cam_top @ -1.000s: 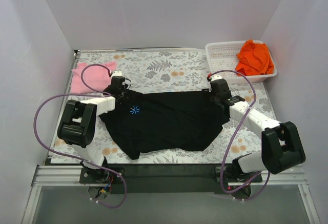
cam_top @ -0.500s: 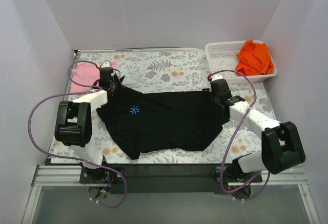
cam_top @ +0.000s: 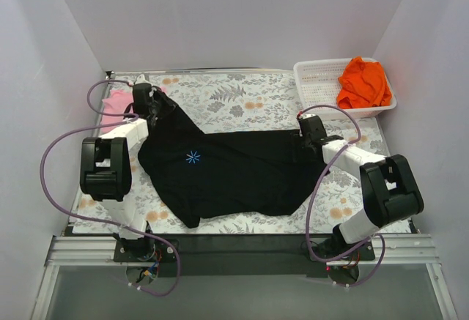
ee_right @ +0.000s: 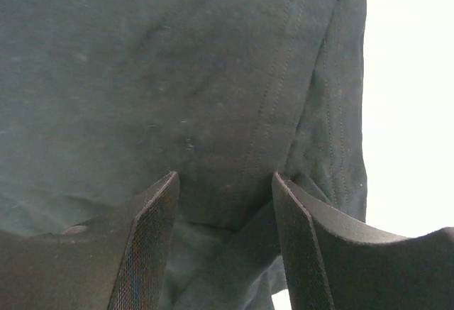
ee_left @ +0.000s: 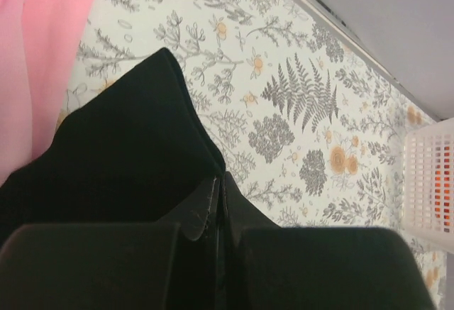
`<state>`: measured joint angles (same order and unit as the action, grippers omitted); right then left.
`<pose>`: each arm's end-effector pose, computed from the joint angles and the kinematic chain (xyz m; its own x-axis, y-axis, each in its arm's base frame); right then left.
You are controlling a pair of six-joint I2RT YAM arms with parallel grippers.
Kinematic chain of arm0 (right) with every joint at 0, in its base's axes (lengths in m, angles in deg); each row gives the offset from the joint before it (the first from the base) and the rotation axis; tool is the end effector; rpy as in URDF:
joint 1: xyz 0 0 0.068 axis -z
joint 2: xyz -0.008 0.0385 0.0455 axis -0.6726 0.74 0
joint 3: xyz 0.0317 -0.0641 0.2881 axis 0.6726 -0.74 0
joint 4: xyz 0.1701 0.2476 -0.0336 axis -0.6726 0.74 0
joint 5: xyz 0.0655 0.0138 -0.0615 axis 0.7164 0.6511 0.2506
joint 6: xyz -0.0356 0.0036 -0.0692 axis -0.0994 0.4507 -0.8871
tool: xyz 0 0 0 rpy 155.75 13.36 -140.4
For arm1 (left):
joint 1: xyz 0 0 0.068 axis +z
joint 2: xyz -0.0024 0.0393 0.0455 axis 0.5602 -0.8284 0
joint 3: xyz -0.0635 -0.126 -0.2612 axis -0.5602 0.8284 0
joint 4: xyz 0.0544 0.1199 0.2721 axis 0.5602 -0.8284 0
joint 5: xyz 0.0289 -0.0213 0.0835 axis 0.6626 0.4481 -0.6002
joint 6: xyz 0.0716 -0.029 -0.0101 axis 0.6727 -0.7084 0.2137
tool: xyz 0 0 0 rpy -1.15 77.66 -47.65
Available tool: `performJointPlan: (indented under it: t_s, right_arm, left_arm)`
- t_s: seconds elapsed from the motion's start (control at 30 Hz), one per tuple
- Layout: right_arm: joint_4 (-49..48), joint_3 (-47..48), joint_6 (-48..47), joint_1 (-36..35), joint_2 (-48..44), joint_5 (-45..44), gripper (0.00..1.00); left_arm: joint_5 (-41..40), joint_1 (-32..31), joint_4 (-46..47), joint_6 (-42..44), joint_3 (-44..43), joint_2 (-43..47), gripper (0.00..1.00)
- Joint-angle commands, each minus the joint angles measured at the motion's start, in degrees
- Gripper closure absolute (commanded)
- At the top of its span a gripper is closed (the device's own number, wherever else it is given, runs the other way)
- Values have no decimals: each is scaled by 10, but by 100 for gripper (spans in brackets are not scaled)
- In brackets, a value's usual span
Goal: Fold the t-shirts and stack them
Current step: Flatten the tshirt out
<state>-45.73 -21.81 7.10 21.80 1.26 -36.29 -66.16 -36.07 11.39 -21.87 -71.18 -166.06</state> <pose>0.3297 0.1075 0.1458 -0.7728 -0.1088 -0.6253 -0.0848 0.9941 -0.0681 0.4583 -0.0256 0.1910 -0.2911 -0.9425 -0.1641 -0.4430 0.2849 -0.8501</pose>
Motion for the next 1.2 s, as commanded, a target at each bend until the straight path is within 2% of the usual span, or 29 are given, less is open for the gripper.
performJointPlan:
  t_s: [0.0,0.23,0.33,0.37,0.43,0.47,0.53,0.9,1.13,1.17]
  right_arm:
    - [-15,26,-1,8,13,-4,50]
    - [-15,24,-1,17,34,-3,50]
    - [-15,20,-1,17,29,-3,56]
    - [-15,22,-1,19,29,-2,59]
    - [-15,24,-3,21,32,1,75]
    - [-13,29,-2,22,32,1,87]
    - [-7,32,-2,22,25,-5,93]
    - [7,94,-14,28,20,6,99]
    - [16,201,-33,43,64,16,99]
    - [28,243,-35,50,75,18,99]
  left_arm:
    - [26,5,11,-15,-53,-29,100]
    - [13,7,-9,-13,-105,-74,100]
    - [15,7,-9,-13,-114,-84,100]
    - [16,7,-9,-13,-116,-87,100]
    - [16,7,-9,-12,-122,-94,100]
    - [18,7,-10,-11,-123,-94,100]
    - [17,7,-10,-8,-122,-96,100]
    - [7,7,-11,-1,-122,-94,100]
    - [-2,7,-12,-4,-132,-104,100]
    - [-5,7,-13,-5,-133,-105,100]
